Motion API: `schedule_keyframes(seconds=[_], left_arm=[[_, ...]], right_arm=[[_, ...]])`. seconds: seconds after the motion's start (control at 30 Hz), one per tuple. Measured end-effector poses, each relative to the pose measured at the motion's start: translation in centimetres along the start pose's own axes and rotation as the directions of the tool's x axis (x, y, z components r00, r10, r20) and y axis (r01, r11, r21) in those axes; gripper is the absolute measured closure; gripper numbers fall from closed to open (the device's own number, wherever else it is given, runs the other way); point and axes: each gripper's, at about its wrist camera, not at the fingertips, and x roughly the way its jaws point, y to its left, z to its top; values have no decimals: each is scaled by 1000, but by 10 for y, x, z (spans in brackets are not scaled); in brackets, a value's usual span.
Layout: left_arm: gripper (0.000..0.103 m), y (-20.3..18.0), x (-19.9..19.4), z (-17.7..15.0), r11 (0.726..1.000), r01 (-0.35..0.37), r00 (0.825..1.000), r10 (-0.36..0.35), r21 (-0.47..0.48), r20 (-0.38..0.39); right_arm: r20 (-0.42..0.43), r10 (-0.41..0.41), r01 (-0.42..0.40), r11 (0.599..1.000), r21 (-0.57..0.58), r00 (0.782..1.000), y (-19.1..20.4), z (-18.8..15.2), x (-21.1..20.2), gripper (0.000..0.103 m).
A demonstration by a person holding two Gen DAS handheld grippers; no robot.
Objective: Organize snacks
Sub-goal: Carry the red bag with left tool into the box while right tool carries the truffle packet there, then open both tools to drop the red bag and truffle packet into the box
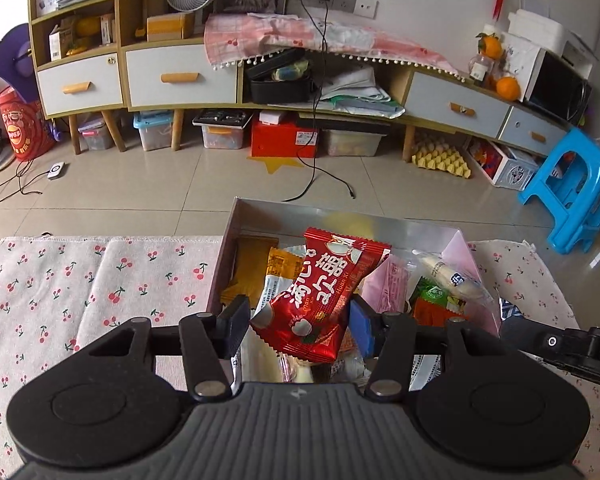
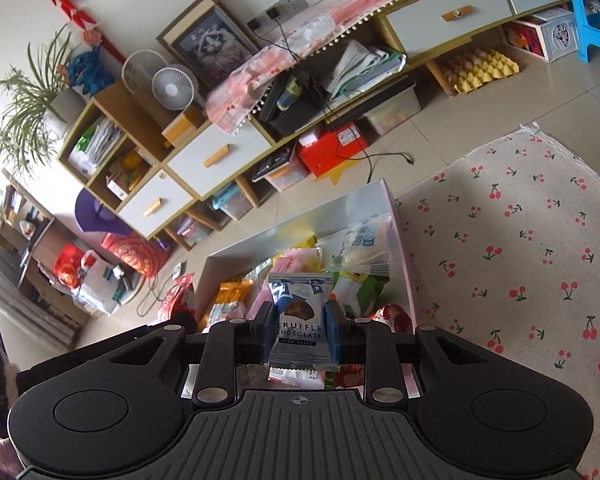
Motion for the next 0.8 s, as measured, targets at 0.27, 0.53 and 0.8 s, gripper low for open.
schedule_keyframes(seconds=[0.27, 0.53, 0.8], left_arm=[[53, -10, 16, 9, 1000, -20, 1000, 20, 11, 3], [53, -17, 27, 10, 1000, -15, 1000, 15, 20, 26], [57, -29, 35, 8, 994, -11, 999, 6, 110, 46]], right_arm=[[-14, -13, 13, 1000, -1, 1000, -3, 14, 23, 78], [-16, -29, 28, 1000, -6, 999, 3, 38, 61, 77], [3, -55, 55, 999, 1, 999, -4, 44, 77, 73]])
